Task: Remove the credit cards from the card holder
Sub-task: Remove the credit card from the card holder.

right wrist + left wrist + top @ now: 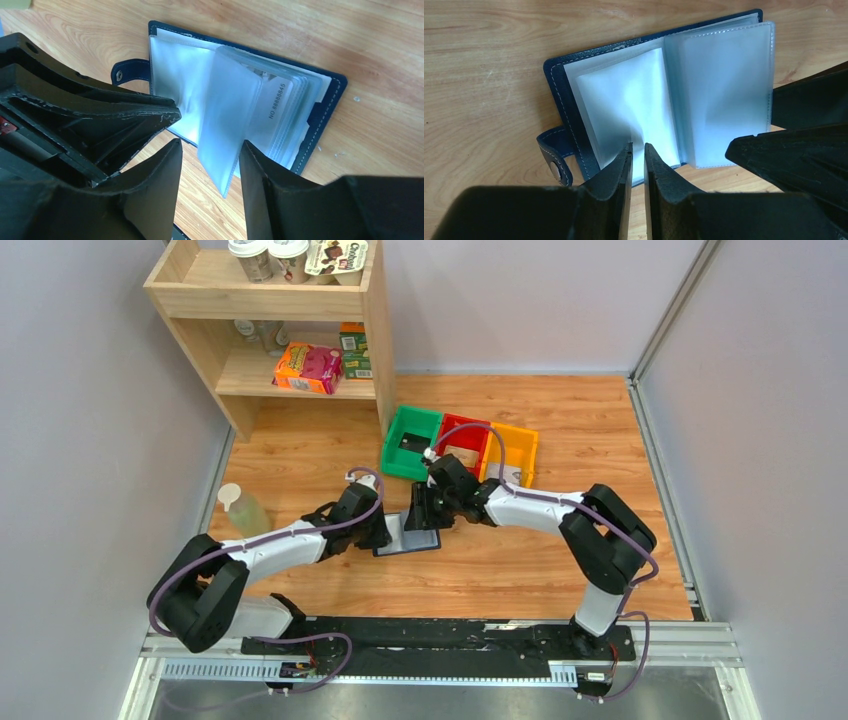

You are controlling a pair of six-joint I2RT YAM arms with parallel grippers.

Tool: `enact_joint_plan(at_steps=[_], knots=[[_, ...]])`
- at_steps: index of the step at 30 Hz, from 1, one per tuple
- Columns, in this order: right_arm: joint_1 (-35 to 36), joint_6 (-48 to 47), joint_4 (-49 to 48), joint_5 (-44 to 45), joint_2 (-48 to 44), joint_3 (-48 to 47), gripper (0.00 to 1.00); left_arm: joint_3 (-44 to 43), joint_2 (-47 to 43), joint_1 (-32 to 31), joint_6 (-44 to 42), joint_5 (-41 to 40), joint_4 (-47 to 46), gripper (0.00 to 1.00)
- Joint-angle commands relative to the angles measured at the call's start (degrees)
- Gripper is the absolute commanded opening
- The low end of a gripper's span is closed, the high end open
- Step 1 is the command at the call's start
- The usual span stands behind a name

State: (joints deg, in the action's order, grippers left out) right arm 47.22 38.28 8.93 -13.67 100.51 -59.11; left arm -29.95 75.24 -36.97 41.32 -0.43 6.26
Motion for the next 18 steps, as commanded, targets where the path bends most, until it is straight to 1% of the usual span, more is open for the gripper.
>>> enact_joint_plan(at_steps=[1,8,11,12,18], knots=[[0.6,-0.9,-1.9,-2.3,0.8,-2.9,0.5,1.8,0.1,-0.1,1.2,2.2,1.1,0.21],[1.2,-1.6,-4.1,-8.6,1.8,-5.8,0.55,3.2,-4.4,0.5,2.6,1.6,0.6,0.21],[1.6,-1.8,-4.7,-10.1,3.5,-7.4,0.55,4.9,-10.4,0.8,3.9,0.6,1.5,0.21],[1.6,-1.8,-4.6,-10.5,4.2,-7.9,0.56,5.3,-11.9,0.8,4.6,-1.1,1.8,0.22],[1.6,-0.9,-5.5,-13.3,9.2,-10.1,0.56,8.8,-25.6,1.1,7.5,-5.7,6.7,0.24]])
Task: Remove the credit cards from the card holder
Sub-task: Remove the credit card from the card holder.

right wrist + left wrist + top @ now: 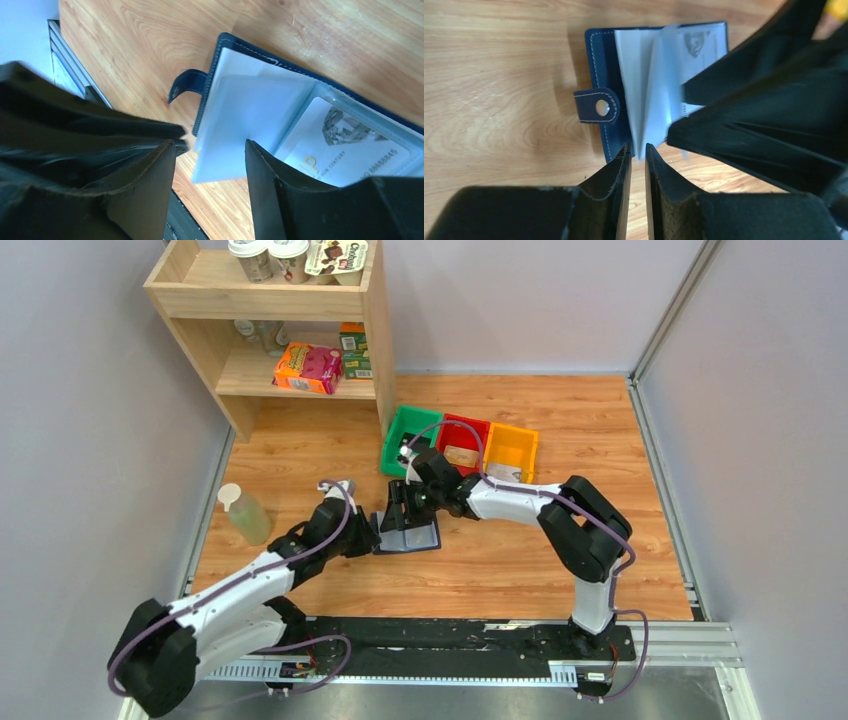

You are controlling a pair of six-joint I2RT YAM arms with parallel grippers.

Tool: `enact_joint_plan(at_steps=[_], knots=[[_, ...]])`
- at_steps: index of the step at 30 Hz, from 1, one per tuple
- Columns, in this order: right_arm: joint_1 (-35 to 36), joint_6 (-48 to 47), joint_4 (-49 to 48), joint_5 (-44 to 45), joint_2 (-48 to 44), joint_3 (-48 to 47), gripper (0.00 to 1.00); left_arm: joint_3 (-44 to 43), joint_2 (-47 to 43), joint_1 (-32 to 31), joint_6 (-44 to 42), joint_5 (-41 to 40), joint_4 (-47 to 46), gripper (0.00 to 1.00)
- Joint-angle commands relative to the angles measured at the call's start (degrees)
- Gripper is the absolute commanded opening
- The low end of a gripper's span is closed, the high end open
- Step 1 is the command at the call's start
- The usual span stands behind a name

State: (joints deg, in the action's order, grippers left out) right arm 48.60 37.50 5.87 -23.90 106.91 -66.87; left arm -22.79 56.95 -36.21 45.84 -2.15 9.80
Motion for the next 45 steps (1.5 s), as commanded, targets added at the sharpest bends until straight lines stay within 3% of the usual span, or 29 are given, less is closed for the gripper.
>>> enact_joint_plan(at_steps=[1,6,11,18,23,30,34,45], knots=[[0.3,0.2,-2.6,-3.6,3.5,-2.7,0.56,2.0,-8.5,0.3,3.4,-4.4,4.2,0.24],[0.3,0.6,-2.3,-4.4,6.4,-4.6,0.59,2.5,-15.9,0.3,4.3,-6.7,6.6,0.24],[0.2,0.4,-1.9,-4.2,5.7,-4.8,0.62,1.0,-17.3,0.3,4.0,-5.7,5.4,0.24],[-0.7,0.0,-2.7,-1.6,2.3,-3.3,0.57,0.1,-9.3,0.4,5.1,-4.0,-0.5,0.22],[-1.2,-0.6,-2.4,0.8,0.1,-2.3,0.43,-0.6,-4.2,0.4,5.9,-2.3,-3.9,0.21],[-2.0,-1.3,-2.4,2.8,-2.4,-1.1,0.28,-2.3,-4.6,0.4,6.3,-2.0,-4.2,0.2],[-3.5,-1.8,-1.3,5.7,-5.0,0.9,0.27,-3.1,-3.9,0.4,6.3,-1.3,-5.0,0.22],[-6.4,-2.3,-2.3,8.8,-8.5,9.6,0.26,-5.7,9.1,0.5,5.4,3.6,-13.7,0.29]])
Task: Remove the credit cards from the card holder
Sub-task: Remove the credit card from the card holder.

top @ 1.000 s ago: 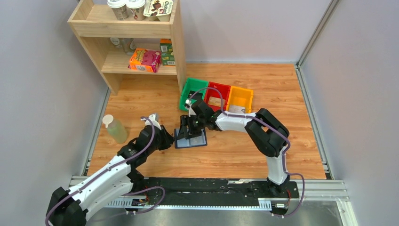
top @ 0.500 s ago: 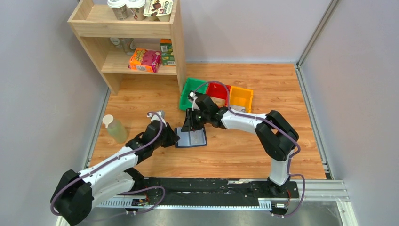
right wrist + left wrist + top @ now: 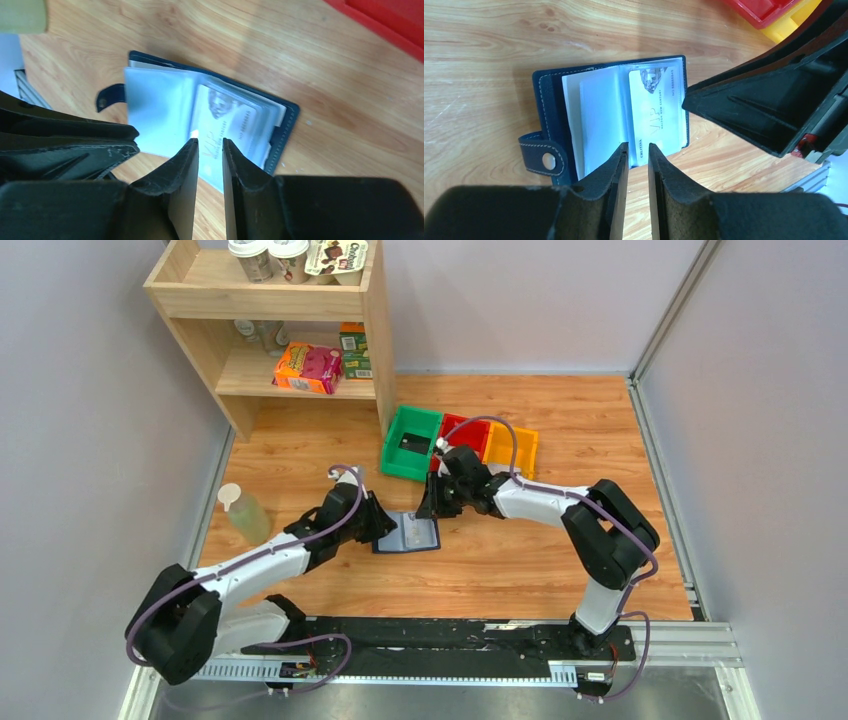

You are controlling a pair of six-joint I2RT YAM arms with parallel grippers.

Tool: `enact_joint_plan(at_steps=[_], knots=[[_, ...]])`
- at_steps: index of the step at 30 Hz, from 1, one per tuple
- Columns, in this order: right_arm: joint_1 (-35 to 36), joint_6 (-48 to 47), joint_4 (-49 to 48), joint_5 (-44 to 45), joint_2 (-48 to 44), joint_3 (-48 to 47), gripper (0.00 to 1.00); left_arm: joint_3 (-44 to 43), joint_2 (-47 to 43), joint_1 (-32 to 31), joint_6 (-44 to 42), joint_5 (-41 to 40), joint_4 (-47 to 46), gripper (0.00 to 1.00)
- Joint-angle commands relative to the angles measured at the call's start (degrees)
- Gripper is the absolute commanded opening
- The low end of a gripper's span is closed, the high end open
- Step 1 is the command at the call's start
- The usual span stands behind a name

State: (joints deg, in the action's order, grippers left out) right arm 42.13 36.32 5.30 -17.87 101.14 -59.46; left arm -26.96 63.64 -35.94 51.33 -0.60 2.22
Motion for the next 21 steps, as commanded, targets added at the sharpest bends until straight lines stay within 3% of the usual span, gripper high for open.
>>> enact_joint_plan(at_steps=[1,10,21], knots=[[0.0,-1.1,-1.8,3.2,-2.8,2.5,0.26,-1.4,4.1,0.3,-0.4,2.8,-6.8,0.3],[-0.3,-1.6,-3.5,3.7,-1.4,5.1,0.26,2.3,12.8,3.1,-0.6,7.7,-17.3,0.37],[-0.2,-1.8,-4.8,2.3,-0.2,7.3,0.26,5.8,18.1,4.2,1.5,12.8,-29.0,0.38]])
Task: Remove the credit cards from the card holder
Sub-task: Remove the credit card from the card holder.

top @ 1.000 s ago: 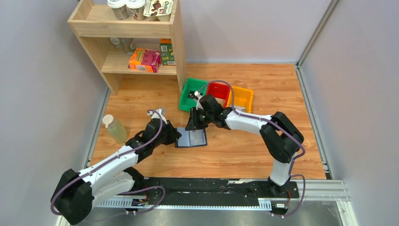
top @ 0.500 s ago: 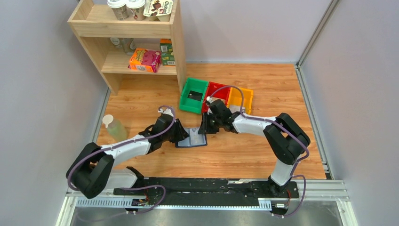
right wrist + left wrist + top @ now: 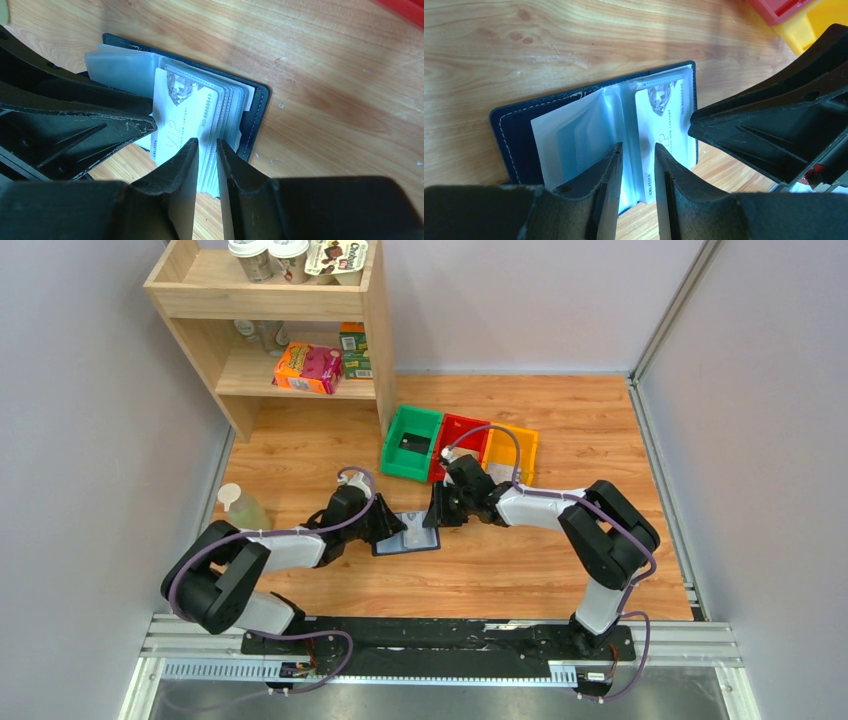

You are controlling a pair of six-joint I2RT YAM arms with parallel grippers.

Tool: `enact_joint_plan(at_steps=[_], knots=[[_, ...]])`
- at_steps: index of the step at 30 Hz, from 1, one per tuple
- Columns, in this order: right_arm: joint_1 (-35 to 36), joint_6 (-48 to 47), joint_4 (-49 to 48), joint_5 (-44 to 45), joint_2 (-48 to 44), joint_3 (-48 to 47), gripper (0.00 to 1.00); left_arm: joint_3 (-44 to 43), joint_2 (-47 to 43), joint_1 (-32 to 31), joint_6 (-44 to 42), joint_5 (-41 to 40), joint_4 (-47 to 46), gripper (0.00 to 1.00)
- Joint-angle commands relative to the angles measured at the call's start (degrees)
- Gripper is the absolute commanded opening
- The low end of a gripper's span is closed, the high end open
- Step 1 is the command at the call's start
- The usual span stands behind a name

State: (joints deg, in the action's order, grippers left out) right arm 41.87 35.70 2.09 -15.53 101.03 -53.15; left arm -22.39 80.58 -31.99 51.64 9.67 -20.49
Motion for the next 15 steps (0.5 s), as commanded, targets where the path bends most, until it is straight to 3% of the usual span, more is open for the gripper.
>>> enact_joint_plan(at_steps=[1,9,15], knots=[[0.1,-1.2,-1.6,0.0,0.0,0.9,0.26,1.4,1.6,0.3,1.3,3.2,-7.6,0.38],[0.0,-1.7,-1.5,-0.2,0.8,0.7,0.26,3.2,2.9,0.3,4.1,5.3,-13.2,0.33],[0.1,-1.7,-1.6,-0.2,1.5,0.8,0.26,5.2,3.3,0.8,6.5,6.2,-18.4,0.21]])
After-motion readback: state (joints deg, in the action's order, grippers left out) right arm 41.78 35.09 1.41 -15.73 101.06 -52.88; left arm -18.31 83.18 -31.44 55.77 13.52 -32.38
